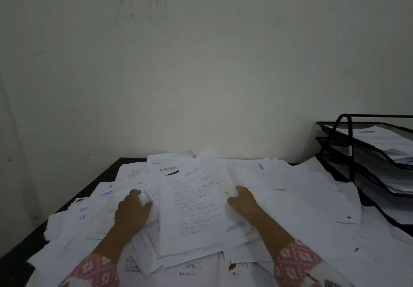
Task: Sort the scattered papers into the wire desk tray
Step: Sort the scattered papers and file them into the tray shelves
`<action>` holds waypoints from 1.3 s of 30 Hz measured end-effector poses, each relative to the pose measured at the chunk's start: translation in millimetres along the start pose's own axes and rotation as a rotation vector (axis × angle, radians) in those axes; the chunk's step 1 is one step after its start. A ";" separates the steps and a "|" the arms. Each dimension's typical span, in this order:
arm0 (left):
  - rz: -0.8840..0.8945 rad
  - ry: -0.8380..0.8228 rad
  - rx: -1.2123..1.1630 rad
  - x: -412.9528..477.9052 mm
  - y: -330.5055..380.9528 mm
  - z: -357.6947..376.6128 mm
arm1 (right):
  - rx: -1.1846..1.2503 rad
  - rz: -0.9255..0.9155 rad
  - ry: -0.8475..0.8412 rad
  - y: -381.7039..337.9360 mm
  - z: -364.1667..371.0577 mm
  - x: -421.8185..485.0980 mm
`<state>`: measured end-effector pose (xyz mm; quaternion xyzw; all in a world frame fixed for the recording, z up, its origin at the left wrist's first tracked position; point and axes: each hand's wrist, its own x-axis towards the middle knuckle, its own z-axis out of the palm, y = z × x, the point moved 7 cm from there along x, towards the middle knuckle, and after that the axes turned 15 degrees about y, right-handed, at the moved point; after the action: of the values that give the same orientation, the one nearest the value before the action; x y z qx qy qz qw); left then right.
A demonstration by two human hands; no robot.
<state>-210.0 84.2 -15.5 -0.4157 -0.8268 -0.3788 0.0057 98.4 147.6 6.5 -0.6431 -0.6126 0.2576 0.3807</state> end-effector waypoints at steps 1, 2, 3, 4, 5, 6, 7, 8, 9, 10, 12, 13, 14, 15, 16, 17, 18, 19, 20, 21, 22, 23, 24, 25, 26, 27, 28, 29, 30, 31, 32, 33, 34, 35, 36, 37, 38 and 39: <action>-0.023 0.041 -0.028 -0.6 -1.8 -2.5 | -0.045 -0.035 -0.016 -4.9 6.4 -2.5; -0.052 0.088 -0.019 -1.3 -3.6 -5.3 | -0.096 -0.068 -0.033 -9.7 13.0 -4.9; -0.079 0.125 0.021 -2.8 -4.9 -7.8 | -0.150 -0.104 -0.049 -13.9 19.4 -7.2; -0.098 0.143 0.062 -4.8 -5.3 -8.8 | -0.209 -0.135 -0.061 -17.4 25.3 -9.2; -0.102 0.149 0.083 -6.9 -4.7 -8.6 | -0.265 -0.158 -0.068 -20.6 30.8 -11.0; -0.093 0.152 0.088 -8.7 -3.7 -7.3 | -0.310 -0.168 -0.078 -22.9 36.3 -13.0; -0.080 0.157 0.082 -9.8 -3.1 -5.5 | -0.332 -0.168 -0.092 -25.2 41.2 -14.9; -0.068 0.160 0.074 -10.9 -2.6 -3.8 | -0.334 -0.157 -0.105 -26.8 45.7 -16.5; -0.062 0.163 0.067 -11.7 -2.6 -2.6 | -0.324 -0.139 -0.112 -28.4 48.3 -18.0; -0.058 0.165 0.055 -12.2 -2.7 -1.9 | -0.315 -0.117 -0.117 -29.9 49.5 -19.2; -0.051 0.157 0.018 -13.1 -2.4 -0.9 | -0.311 -0.106 -0.115 -32.8 50.3 -20.0; -0.049 0.148 -0.001 -13.6 -1.8 -1.1 | -0.319 -0.109 -0.118 -33.7 51.1 -19.7; -0.048 0.140 -0.020 -14.3 -1.1 -1.1 | -0.322 -0.109 -0.126 -33.7 51.9 -19.5; -0.045 0.136 -0.034 -15.1 -0.1 -1.7 | -0.324 -0.107 -0.136 -33.4 53.1 -19.7; -0.041 0.132 -0.043 -16.1 1.1 -2.6 | -0.324 -0.102 -0.145 -33.5 53.8 -20.5; -0.036 0.128 -0.050 -17.2 2.3 -3.1 | -0.330 -0.099 -0.149 -33.3 55.1 -20.6; -0.030 0.123 -0.060 -18.9 3.6 -3.9 | -0.350 -0.110 -0.146 -33.3 56.2 -21.3; -0.024 0.116 -0.069 -19.8 4.6 -3.6 | -0.386 -0.125 -0.139 -33.6 57.1 -22.0; -0.015 0.112 -0.078 -20.4 5.3 -3.1 | -0.418 -0.136 -0.125 -33.8 57.1 -23.3; -0.006 0.111 -0.085 -21.0 5.5 -2.4 | -0.431 -0.134 -0.109 -33.4 56.9 -24.5; 0.003 0.109 -0.097 -21.4 6.1 -1.7 | -0.421 -0.133 -0.102 -33.1 57.5 -25.2; 0.010 0.108 -0.108 -22.3 6.2 -1.3 | -0.395 -0.140 -0.103 -33.3 58.5 -26.4; 0.013 0.112 -0.113 -23.1 6.6 -0.7 | -0.359 -0.145 -0.109 -33.1 58.9 -27.6; 0.007 0.122 -0.102 -24.6 5.9 -2.4 | -0.323 -0.144 -0.119 -33.5 59.3 -30.2; -0.006 0.135 -0.073 -26.0 5.0 -3.1 | -0.301 -0.145 -0.123 -32.3 59.2 -30.9; -0.027 0.150 -0.030 -26.7 3.0 -4.1 | -0.291 -0.154 -0.121 -31.2 58.7 -31.1; -0.052 0.162 0.021 -27.6 1.0 -6.0 | -0.283 -0.170 -0.108 -30.1 57.3 -30.2; -0.080 0.164 0.069 -28.6 -0.7 -7.8 | -0.273 -0.182 -0.099 -29.1 54.8 -29.3; -0.096 0.157 0.104 -29.0 -1.4 -8.7 | -0.258 -0.186 -0.093 -27.3 51.8 -28.3; -0.103 0.144 0.120 -29.1 -1.4 -8.9 | -0.238 -0.180 -0.090 -25.2 48.0 -27.2; -0.099 0.133 0.121 -28.7 -0.5 -8.8 | -0.215 -0.169 -0.087 -22.5 43.7 -26.0; -0.090 0.123 0.112 -27.8 0.6 -7.8 | -0.188 -0.155 -0.076 -19.0 38.4 -24.3; -0.081 0.113 0.098 -26.9 2.4 -7.0 | -0.165 -0.144 -0.057 -15.9 31.9 -22.6; -0.071 0.106 0.085 -25.9 4.5 -6.1 | -0.144 -0.135 -0.034 -13.4 25.1 -20.9; -0.060 0.101 0.076 -25.9 7.3 -5.7 | -0.121 -0.127 -0.013 -10.8 18.0 -19.0; -0.052 0.094 0.066 -26.7 9.5 -4.9 | -0.093 -0.118 0.000 -8.2 12.0 -17.2; -0.048 0.098 0.049 -28.8 13.5 -5.8 | -0.056 -0.106 0.008 -6.0 5.7 -15.4; -0.045 0.101 0.022 -29.7 16.4 -4.7 | -0.007 -0.091 0.013 -4.3 -0.4 -14.0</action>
<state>-180.6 67.0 -11.6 -0.3774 -0.8387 -0.3901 0.0436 94.5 133.5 8.4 -0.6177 -0.6395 0.2336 0.3937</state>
